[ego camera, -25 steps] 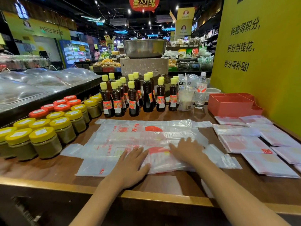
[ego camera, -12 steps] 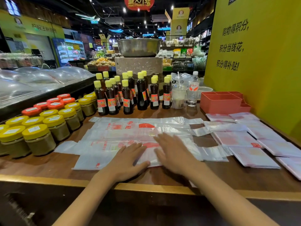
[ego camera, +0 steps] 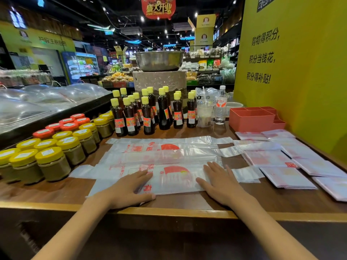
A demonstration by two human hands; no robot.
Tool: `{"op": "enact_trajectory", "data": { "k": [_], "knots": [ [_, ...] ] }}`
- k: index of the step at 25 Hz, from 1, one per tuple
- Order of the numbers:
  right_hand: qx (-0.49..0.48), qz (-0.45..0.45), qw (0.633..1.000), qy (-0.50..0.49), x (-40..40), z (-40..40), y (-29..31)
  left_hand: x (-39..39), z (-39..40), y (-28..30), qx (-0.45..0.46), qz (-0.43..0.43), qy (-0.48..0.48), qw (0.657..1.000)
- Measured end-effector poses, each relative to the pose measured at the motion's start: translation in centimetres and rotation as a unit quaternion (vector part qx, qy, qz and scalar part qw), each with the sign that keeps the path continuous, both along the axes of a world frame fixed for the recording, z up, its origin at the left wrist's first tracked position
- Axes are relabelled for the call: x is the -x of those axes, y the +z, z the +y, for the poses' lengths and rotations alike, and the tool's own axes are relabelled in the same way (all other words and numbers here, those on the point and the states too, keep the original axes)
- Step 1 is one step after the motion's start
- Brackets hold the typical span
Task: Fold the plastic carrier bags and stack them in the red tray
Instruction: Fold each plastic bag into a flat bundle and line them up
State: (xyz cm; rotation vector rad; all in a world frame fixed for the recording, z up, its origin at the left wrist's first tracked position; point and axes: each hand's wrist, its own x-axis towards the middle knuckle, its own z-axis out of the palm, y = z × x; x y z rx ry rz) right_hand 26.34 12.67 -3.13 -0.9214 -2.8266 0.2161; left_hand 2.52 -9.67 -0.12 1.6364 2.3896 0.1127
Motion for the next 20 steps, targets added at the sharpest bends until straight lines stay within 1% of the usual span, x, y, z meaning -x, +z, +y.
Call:
{"op": "enact_trajectory", "data": {
  "k": [2, 3, 4, 6, 7, 11, 13, 17, 20],
  "knots": [
    [-0.015, 0.087, 0.993, 0.072, 0.0, -1.5, 0.7, -0.2, -1.3, 1.1, -0.03, 0.02, 0.002, 0.999],
    [0.002, 0.114, 0.988, 0.107, -0.3, -2.1, 1.1, -0.5, -1.6, 1.5, -0.041, 0.038, -0.005, 0.998],
    [0.029, 0.118, 0.984, 0.128, -0.6, -2.4, 1.3, -0.8, -1.9, 1.7, -0.047, 0.054, -0.017, 0.997],
    [0.076, 0.083, 0.985, 0.132, -1.0, -2.4, 1.4, -1.1, -1.9, 1.8, -0.052, 0.064, -0.031, 0.996],
    [0.075, 0.068, 0.987, 0.128, -1.0, -2.4, 1.4, -1.1, -1.8, 1.8, -0.049, 0.062, -0.031, 0.996],
    [-0.004, 0.04, 0.987, 0.154, -0.1, -2.6, 2.1, -1.1, -1.2, 1.3, -0.027, 0.047, -0.017, 0.998],
    [-0.019, 0.044, 0.985, 0.168, -0.1, -2.8, 2.3, -1.1, -1.0, 0.9, -0.029, 0.072, -0.021, 0.997],
    [-0.053, 0.064, 0.982, 0.168, -0.5, -2.5, 1.9, -1.1, -1.1, 1.0, -0.081, 0.131, -0.03, 0.988],
    [-0.104, 0.083, 0.977, 0.165, -0.6, -2.2, 2.1, -0.9, -1.9, 0.8, -0.112, 0.147, -0.027, 0.982]
  ]
}}
